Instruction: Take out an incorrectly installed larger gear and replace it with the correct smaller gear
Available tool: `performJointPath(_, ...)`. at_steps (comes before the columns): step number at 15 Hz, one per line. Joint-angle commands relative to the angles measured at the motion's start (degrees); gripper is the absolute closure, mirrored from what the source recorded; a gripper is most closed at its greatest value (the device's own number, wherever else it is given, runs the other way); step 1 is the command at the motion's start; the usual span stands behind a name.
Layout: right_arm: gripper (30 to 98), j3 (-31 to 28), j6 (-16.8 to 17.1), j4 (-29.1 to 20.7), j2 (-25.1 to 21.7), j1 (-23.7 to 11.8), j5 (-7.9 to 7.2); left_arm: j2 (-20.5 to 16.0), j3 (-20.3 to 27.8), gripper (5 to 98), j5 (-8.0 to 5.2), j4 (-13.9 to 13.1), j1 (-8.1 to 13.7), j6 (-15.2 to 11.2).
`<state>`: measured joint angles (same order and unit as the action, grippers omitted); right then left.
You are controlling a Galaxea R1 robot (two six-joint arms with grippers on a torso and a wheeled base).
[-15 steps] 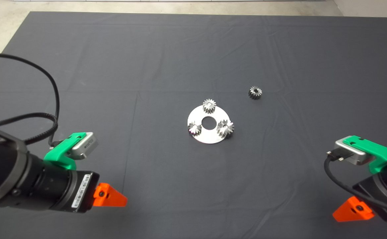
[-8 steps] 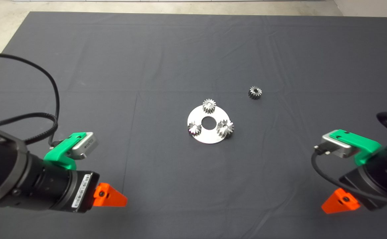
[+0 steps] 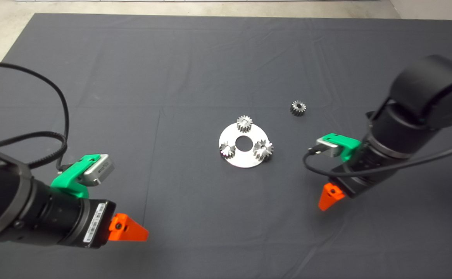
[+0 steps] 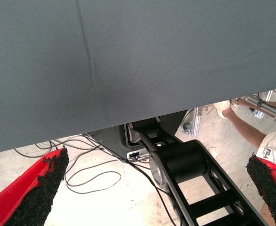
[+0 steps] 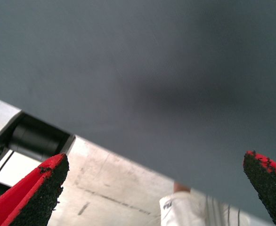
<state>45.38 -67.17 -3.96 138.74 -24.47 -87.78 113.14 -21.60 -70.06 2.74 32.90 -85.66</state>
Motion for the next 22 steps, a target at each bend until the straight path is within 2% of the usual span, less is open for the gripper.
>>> performJointPath(1,30.7,8.49,7.52,6.16,7.65,1.27,-7.22,-0.15,0.70,5.9,0.10,-1.16,0.41,-0.03)
performJointPath(6,30.7,11.56,16.93,9.54,9.35,1.27,-7.22,-0.15,0.70,5.9,-0.04,-1.16,0.41,0.15)
performJointPath(12,30.7,15.95,24.32,13.41,12.44,1.35,-7.22,-0.15,0.61,5.9,-0.17,-1.16,0.41,0.23)
performJointPath(14,30.7,16.21,26.45,15.54,14.03,1.44,-7.22,-0.15,0.61,5.9,-0.17,-1.16,0.41,0.23)
performJointPath(18,30.7,20.39,30.56,17.58,17.27,1.62,-7.22,-0.24,0.70,5.9,-0.25,-1.16,0.41,0.23)
performJointPath(22,30.7,21.33,32.38,19.54,19.01,1.70,-7.22,-0.33,0.70,5.9,-0.34,-1.16,0.41,0.23)
